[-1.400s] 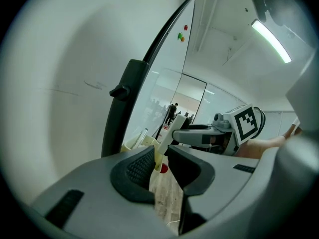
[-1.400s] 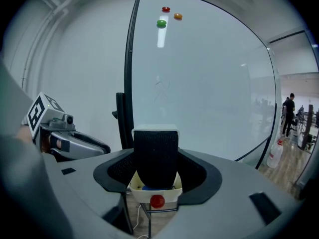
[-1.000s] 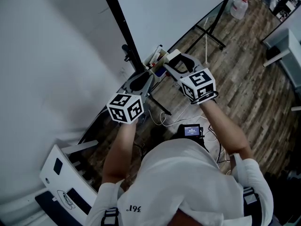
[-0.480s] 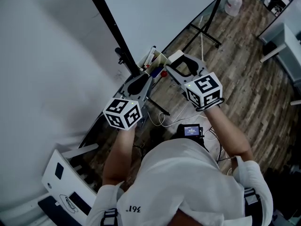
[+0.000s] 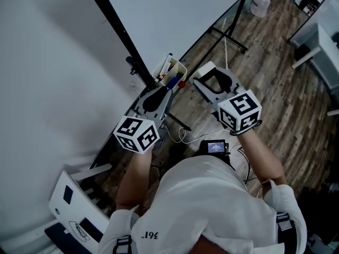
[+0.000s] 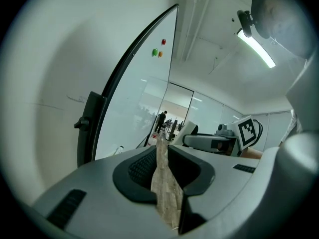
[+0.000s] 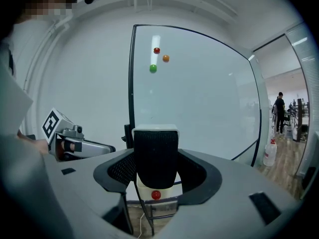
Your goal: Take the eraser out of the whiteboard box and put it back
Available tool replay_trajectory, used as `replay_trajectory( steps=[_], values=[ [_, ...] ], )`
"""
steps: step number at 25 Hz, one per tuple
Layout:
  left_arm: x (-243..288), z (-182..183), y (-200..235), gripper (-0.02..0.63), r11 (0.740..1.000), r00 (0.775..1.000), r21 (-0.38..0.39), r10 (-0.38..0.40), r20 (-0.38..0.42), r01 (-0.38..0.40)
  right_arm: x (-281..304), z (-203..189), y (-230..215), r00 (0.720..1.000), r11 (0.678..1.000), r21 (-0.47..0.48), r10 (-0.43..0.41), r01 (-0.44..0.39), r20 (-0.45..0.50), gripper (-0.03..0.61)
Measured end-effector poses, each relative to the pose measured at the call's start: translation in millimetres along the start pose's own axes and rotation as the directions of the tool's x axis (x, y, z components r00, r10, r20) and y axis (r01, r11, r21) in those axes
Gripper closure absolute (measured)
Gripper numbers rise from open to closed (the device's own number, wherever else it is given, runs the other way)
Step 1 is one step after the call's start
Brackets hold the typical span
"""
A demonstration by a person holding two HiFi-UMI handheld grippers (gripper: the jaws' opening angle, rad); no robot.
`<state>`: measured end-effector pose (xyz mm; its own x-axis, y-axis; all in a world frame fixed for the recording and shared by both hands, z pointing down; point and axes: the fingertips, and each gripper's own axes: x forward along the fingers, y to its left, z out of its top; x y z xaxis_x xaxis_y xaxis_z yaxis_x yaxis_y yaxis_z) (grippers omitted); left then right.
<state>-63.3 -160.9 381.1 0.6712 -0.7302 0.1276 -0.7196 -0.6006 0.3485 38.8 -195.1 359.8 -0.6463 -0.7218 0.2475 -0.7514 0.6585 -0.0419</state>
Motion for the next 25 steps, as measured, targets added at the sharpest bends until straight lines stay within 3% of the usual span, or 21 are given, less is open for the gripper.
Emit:
replay_trajectory(
  steps=[25],
  values=[
    [-7.3, -12.7, -50.9, 0.54, 0.996, 0.996, -0.023, -0.084, -0.012, 0.083, -75.2, -12.9, -10.3, 0.997, 0.993, 0.088, -0.076, 0.073, 0.025, 0.314]
  ],
)
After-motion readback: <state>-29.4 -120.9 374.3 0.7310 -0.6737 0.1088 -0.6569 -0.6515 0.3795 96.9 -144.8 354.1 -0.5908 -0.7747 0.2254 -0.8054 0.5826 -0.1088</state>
